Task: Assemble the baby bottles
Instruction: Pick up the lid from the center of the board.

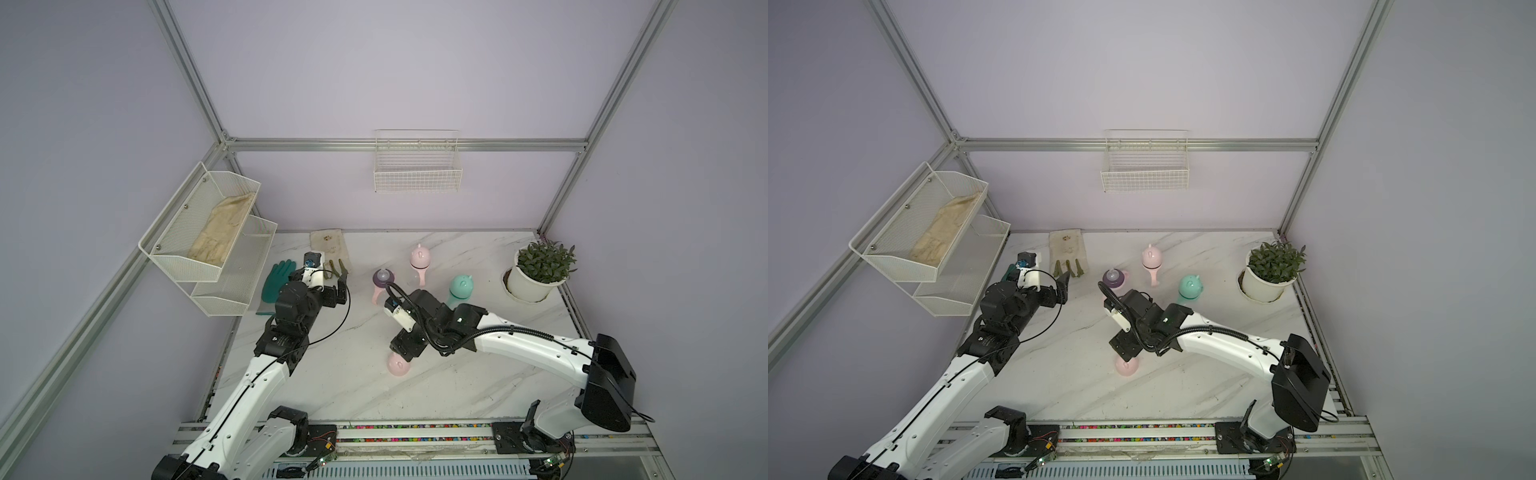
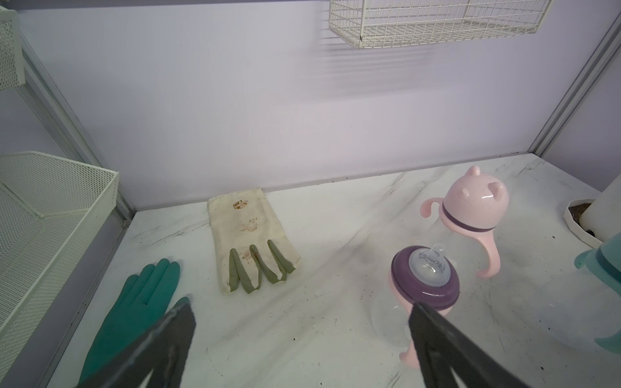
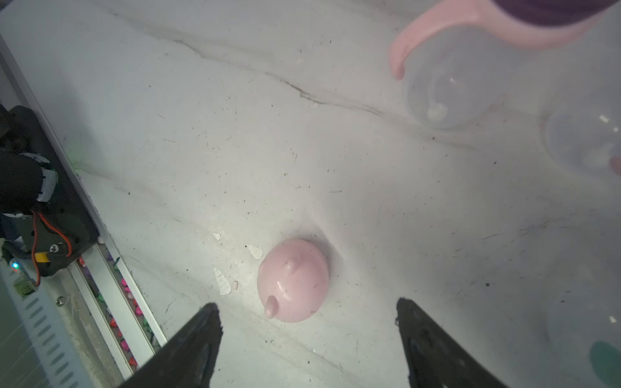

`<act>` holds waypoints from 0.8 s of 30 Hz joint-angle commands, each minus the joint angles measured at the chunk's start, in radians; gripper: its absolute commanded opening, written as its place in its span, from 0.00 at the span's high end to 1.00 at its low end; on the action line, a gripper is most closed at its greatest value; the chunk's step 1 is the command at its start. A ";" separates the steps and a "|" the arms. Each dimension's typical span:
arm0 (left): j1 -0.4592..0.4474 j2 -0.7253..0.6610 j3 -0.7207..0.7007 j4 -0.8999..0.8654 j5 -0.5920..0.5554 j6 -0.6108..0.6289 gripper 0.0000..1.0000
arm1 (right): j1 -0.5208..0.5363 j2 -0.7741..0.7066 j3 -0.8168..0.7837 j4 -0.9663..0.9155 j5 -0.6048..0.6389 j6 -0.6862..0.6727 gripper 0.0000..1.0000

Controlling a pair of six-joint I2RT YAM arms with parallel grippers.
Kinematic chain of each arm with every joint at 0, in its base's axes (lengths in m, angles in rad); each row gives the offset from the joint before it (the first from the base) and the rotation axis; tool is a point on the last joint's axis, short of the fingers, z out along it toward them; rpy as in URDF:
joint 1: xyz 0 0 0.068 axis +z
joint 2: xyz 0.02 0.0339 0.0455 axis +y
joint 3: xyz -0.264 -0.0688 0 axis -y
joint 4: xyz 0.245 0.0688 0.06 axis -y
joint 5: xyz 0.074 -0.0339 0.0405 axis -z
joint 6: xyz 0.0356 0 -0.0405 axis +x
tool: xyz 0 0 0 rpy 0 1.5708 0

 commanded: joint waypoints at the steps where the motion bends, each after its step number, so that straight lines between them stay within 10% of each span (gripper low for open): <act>1: 0.007 -0.015 0.068 0.006 -0.028 -0.014 0.00 | 0.046 0.018 -0.053 0.150 0.079 0.139 0.14; 24: 0.007 0.003 0.069 -0.010 -0.025 0.003 0.00 | 0.068 0.185 -0.131 0.232 0.052 0.204 0.18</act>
